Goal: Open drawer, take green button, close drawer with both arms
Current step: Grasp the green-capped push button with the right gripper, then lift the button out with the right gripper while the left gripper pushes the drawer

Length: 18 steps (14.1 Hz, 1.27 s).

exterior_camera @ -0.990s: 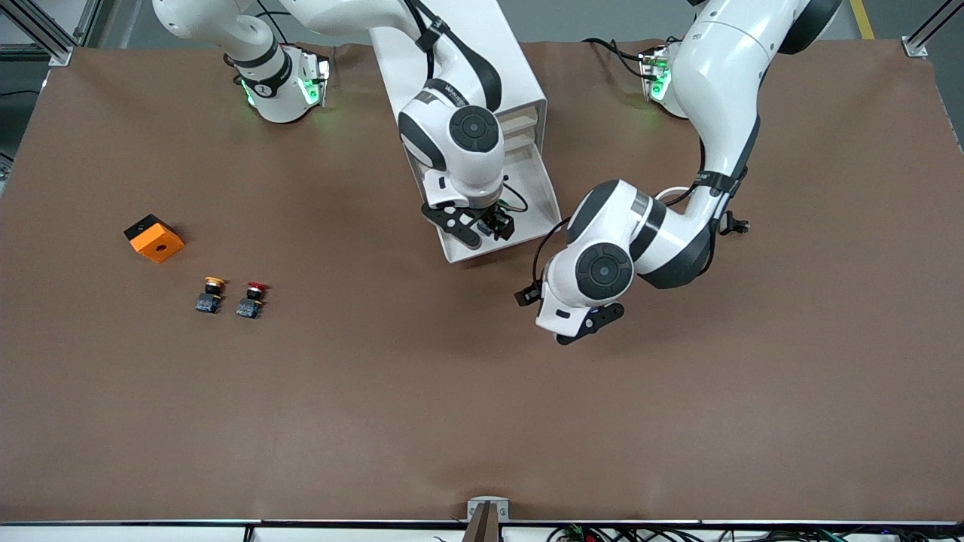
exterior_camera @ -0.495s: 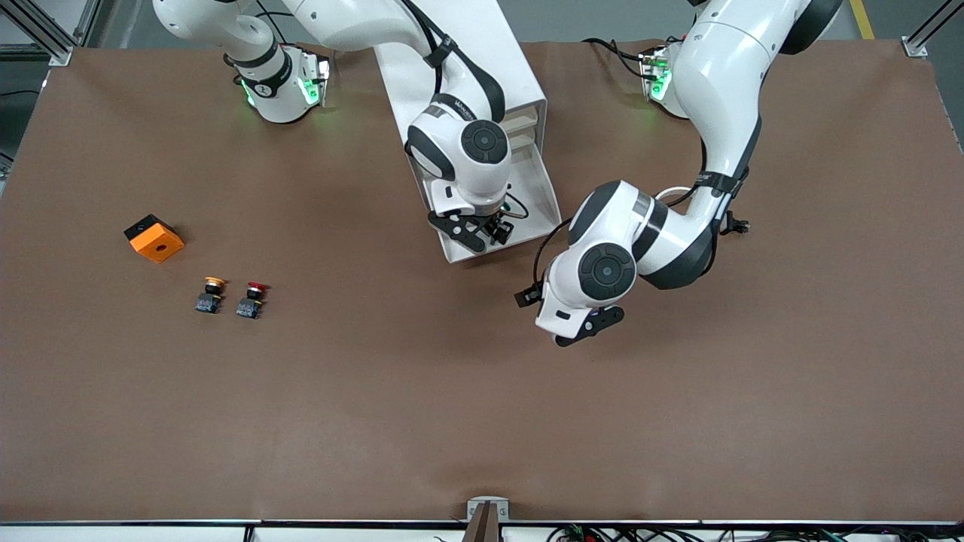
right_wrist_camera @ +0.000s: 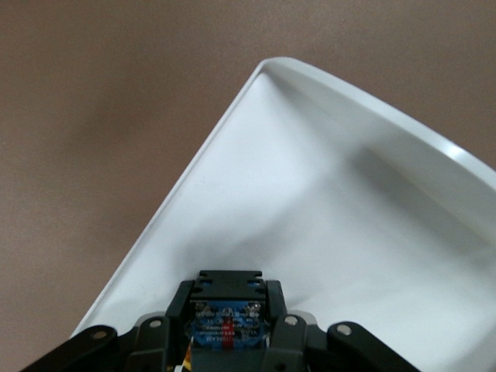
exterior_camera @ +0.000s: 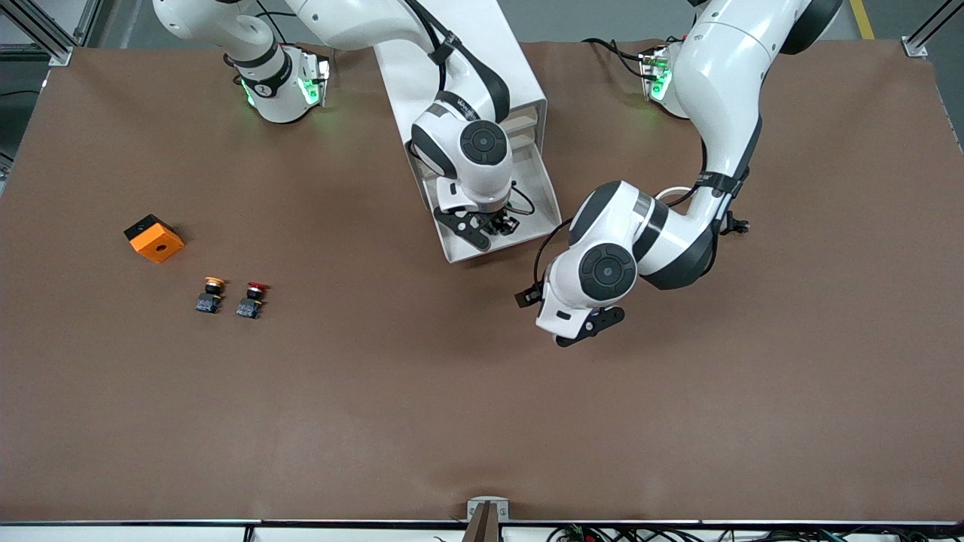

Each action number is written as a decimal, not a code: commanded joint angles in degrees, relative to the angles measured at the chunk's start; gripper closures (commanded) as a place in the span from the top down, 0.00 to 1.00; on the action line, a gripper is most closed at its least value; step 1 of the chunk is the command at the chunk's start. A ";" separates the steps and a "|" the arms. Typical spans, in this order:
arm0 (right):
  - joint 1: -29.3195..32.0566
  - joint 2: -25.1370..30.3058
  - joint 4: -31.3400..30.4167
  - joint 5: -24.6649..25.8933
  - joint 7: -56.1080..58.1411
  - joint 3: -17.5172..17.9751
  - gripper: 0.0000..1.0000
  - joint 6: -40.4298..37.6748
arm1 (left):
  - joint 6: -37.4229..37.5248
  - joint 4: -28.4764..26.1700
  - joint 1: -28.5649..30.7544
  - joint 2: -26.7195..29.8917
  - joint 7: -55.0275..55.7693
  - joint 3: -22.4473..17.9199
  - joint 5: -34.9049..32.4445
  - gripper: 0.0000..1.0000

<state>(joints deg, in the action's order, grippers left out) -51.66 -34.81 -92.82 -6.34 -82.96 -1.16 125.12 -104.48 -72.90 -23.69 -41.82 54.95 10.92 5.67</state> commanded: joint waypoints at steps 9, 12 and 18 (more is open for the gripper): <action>22.01 11.61 2.55 -1.31 39.06 0.01 0.00 -16.48 | -10.30 -4.61 -3.30 -1.87 -0.02 0.33 -6.64 1.00; 25.99 12.40 -0.06 0.52 47.78 -0.34 0.00 -15.70 | -10.39 -7.77 -5.75 -1.60 0.33 0.33 -6.64 1.00; 29.94 16.09 -19.83 3.44 55.88 -0.34 0.00 4.06 | -10.30 -10.77 -6.55 -1.34 2.88 3.31 -6.03 1.00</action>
<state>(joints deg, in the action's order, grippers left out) -24.23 -22.81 -104.29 -3.70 -30.62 -2.31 123.72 -114.03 -81.57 -30.27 -44.76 56.20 13.10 0.50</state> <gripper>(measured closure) 0.586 0.000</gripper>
